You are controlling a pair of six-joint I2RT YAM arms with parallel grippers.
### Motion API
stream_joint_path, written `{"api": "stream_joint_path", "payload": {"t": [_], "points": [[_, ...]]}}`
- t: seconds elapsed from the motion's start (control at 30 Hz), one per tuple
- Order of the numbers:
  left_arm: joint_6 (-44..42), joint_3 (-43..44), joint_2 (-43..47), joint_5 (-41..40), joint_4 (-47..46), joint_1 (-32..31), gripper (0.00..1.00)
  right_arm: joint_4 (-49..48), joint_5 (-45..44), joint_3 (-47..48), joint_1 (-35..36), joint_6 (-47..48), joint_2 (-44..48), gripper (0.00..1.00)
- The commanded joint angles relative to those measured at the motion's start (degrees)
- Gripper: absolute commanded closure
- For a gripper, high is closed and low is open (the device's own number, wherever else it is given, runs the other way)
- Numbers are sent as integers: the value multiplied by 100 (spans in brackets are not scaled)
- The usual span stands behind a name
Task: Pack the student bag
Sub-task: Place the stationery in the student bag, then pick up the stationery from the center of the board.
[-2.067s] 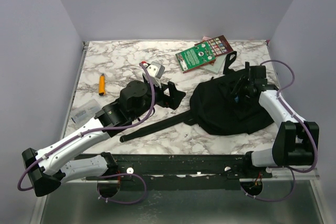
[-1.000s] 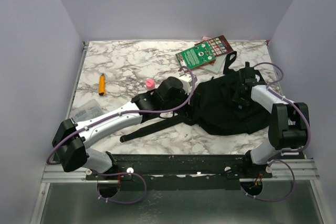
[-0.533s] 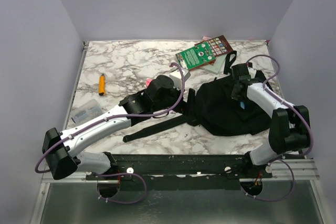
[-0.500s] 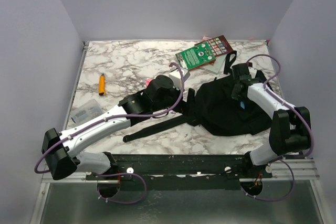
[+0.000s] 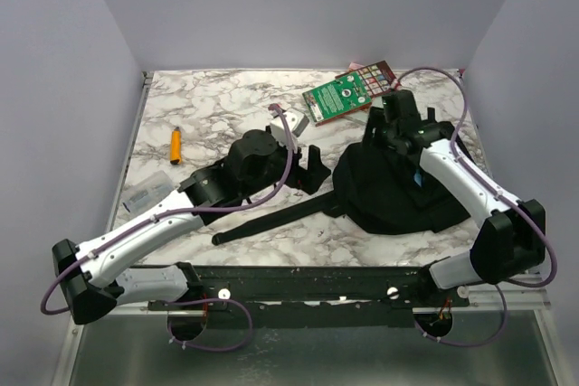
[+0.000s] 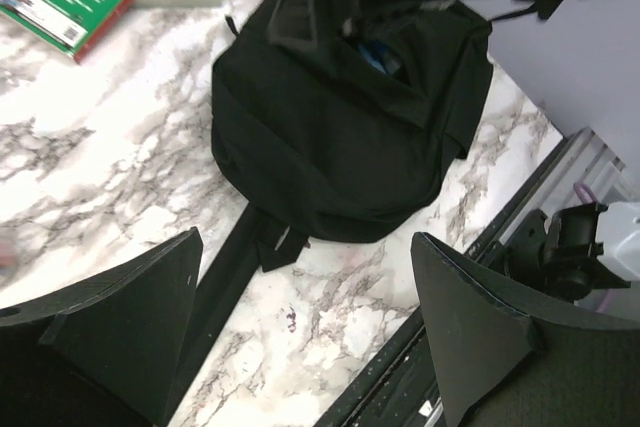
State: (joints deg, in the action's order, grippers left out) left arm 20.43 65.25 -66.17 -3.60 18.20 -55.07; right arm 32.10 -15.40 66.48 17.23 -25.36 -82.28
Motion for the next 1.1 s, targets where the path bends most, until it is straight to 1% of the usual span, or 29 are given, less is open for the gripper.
{"api": "stream_joint_path", "payload": {"t": [0.0,0.03,0.1,0.17,0.23,0.27,0.3,0.33,0.43,0.57,0.8,0.9,1.07], "points": [[-192,51,575,-596,-68,132,12,-1156,1652,261,876,-50,-233,29],[-196,-2,698,-688,-116,165,12,-1463,2017,273,1018,-138,-333,26],[-197,-170,1031,-877,-320,268,12,-2148,2406,355,1364,-282,-596,21],[-149,-352,1373,-969,-521,390,12,-2537,2499,599,1722,-310,-987,17],[-95,-506,1684,-1011,-682,506,12,-2724,2511,936,1994,-380,-1441,16],[-63,-571,1794,-1020,-749,550,12,-2762,2514,1112,2081,-423,-1633,10],[-27,-615,1896,-1016,-805,598,12,-2806,2496,1299,2165,-442,-1895,1],[-7,-656,1958,-1007,-862,630,12,-2828,2440,1491,2278,-444,-2075,0],[53,-685,2020,-936,-895,727,12,-2840,2109,1933,2567,-364,-2618,1],[67,-703,2005,-889,-917,752,12,-2677,1363,2340,2871,-159,-3075,2],[104,-707,2038,-823,-931,754,12,-1983,156,3046,3217,271,-3692,7],[111,-714,2030,-810,-935,760,12,-1934,-5,3153,3253,354,-3832,10],[120,-725,2007,-809,-949,769,12,-1839,-20,3332,3269,338,-4059,21]]}}
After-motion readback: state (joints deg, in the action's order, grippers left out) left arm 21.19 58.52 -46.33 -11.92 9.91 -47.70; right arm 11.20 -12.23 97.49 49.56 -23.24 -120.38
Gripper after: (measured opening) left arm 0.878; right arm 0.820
